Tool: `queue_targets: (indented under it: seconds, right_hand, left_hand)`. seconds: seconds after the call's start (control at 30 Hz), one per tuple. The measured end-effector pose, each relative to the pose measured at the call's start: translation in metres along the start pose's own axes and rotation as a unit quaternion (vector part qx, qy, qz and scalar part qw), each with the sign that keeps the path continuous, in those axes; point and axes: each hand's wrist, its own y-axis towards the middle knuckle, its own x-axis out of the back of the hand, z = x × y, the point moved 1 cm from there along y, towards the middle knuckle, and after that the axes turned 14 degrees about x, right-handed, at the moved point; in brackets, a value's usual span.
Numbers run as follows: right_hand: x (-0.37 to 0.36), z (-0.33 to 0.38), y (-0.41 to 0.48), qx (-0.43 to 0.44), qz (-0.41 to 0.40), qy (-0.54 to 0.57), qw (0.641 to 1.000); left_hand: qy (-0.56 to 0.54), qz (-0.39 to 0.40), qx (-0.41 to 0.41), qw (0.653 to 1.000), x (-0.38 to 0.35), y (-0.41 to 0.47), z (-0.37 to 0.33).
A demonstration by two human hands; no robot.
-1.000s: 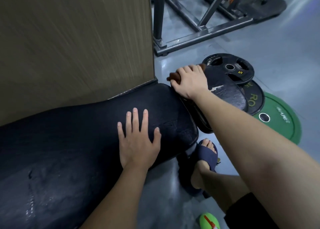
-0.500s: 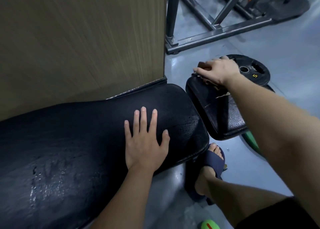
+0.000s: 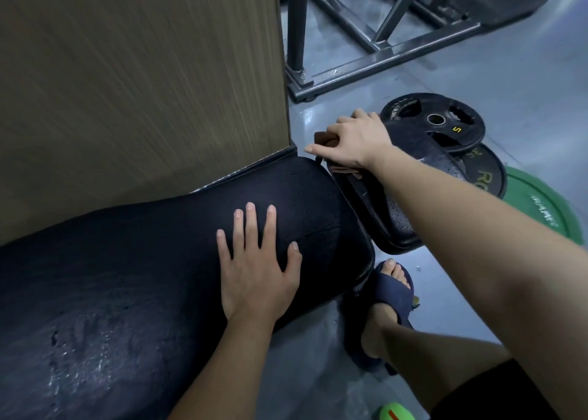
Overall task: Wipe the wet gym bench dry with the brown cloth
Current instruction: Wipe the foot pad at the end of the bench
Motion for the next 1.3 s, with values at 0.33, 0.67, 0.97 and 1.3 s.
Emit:
queue_targets:
  seconds: [0.33, 0.67, 0.97, 1.3]
  right_hand:
    - [0.007, -0.094, -0.034, -0.243, -0.02, 0.166, 0.956]
    - [-0.004, -0.07, -0.127, -0.408, -0.075, 0.198, 0.888]
    - [-0.015, -0.063, -0.155, -0.469, -0.11, 0.214, 0.85]
    - [-0.001, -0.079, -0.059, -0.408, -0.089, 0.185, 0.89]
  left_hand:
    - [-0.001, -0.01, 0.001, 1.0, -0.003, 0.003, 0.0]
    - [-0.014, -0.004, 0.006, 1.0, 0.003, 0.003, -0.002]
    - [-0.011, -0.02, -0.003, 1.0, 0.001, 0.003, -0.001]
    - [0.003, -0.029, -0.007, 1.0, -0.004, 0.005, -0.001]
